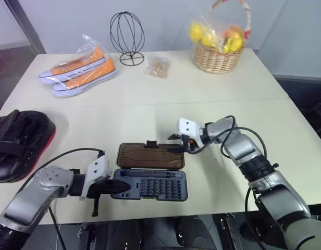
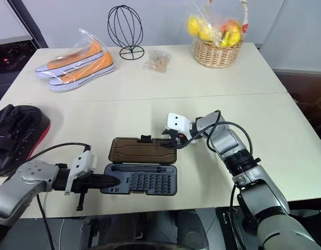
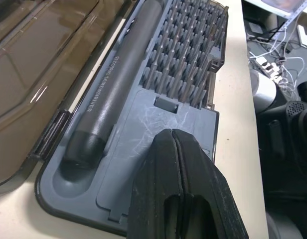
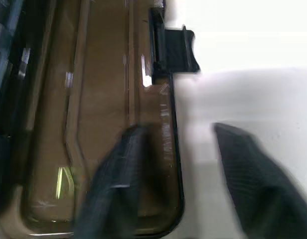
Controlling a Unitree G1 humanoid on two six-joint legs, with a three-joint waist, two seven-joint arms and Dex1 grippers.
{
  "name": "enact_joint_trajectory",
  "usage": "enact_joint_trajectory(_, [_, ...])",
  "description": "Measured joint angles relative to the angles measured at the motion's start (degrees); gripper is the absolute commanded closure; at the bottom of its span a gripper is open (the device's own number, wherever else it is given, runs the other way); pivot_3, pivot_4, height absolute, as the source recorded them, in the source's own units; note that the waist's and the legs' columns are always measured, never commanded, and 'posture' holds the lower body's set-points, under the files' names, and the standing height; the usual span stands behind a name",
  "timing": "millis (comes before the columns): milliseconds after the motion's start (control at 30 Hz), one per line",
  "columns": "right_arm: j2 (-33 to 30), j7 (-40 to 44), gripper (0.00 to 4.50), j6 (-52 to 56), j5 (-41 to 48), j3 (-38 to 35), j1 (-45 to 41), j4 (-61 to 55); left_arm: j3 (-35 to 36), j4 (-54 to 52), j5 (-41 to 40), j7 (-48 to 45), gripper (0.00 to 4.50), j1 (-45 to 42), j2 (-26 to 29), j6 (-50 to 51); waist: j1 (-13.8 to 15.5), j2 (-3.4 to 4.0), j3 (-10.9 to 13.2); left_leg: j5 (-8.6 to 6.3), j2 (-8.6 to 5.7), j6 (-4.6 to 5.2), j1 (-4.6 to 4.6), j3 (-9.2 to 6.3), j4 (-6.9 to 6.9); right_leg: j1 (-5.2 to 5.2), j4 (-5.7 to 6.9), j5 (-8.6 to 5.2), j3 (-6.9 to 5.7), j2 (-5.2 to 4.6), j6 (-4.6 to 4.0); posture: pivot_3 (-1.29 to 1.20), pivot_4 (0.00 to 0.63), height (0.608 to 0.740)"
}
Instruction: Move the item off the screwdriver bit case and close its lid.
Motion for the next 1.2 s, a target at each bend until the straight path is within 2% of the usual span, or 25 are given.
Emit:
enact_joint_trajectory(33, [0.19,0.38,4.39,-0.61,0.01,0.1,-0.11,0.53,0.0,-0.01,-0.17,0.04,4.5,0.03,0.0,0.32,-0.01,-0.01,0.0,0.0,0.01,0.0,0.06,-0.01,0.0,0.07,-0.01,-0.02,-0.01,0.01,-0.04,0.0,0.15,0.74])
enact_joint_trajectory(67, [0.3,0.89,4.46,-1.15,0.04,0.17,-0.14,0.86,0.02,-0.02,-0.27,0.07,4.5,0.11,0.0,0.45,-0.05,-0.02,-0.01,0.0,0.03,0.0,0.12,-0.01,0.0,0.14,-0.01,-0.04,-0.01,0.02,-0.06,0.0,0.15,0.74])
enact_joint_trajectory(367, [0.15,0.99,4.46,-4.18,-1.04,0.55,-0.34,1.88,0.27,-0.71,-0.58,0.27,4.5,1.03,0.03,0.81,-0.03,-0.01,-0.02,0.0,0.03,0.0,0.33,-0.06,0.02,0.37,-0.01,-0.08,-0.05,0.01,-0.14,0.0,0.15,0.74])
enact_joint_trajectory(533, [-0.45,-0.8,4.46,-4.41,-2.4,0.56,1.25,-1.71,0.28,-0.71,-0.69,0.63,4.5,1.14,-0.11,0.94,0.01,0.0,-0.01,0.0,0.03,0.0,0.3,-0.07,0.02,0.35,-0.02,-0.08,-0.05,0.0,-0.14,0.0,0.15,0.74])
enact_joint_trajectory(933, [-4.93,-9.31,4.46,1.65,-5.83,-0.87,9.3,-22.9,0.35,-1.06,-0.77,1.34,4.5,2.0,-0.79,0.37,0.17,0.01,-0.01,0.0,0.02,0.0,0.15,-0.1,0.03,0.25,-0.04,-0.09,-0.08,-0.02,-0.15,0.0,0.15,0.74])
enact_joint_trajectory(1200, [-7.09,-15.52,4.46,1.64,-9.37,-2.05,15.66,-34.56,0.53,-1.02,-0.81,1.61,4.5,2.56,-1.27,0.31,0.21,0.0,-0.01,0.0,0.01,0.0,0.13,-0.1,0.03,0.24,-0.07,-0.1,-0.08,-0.02,-0.15,0.0,0.15,0.74])
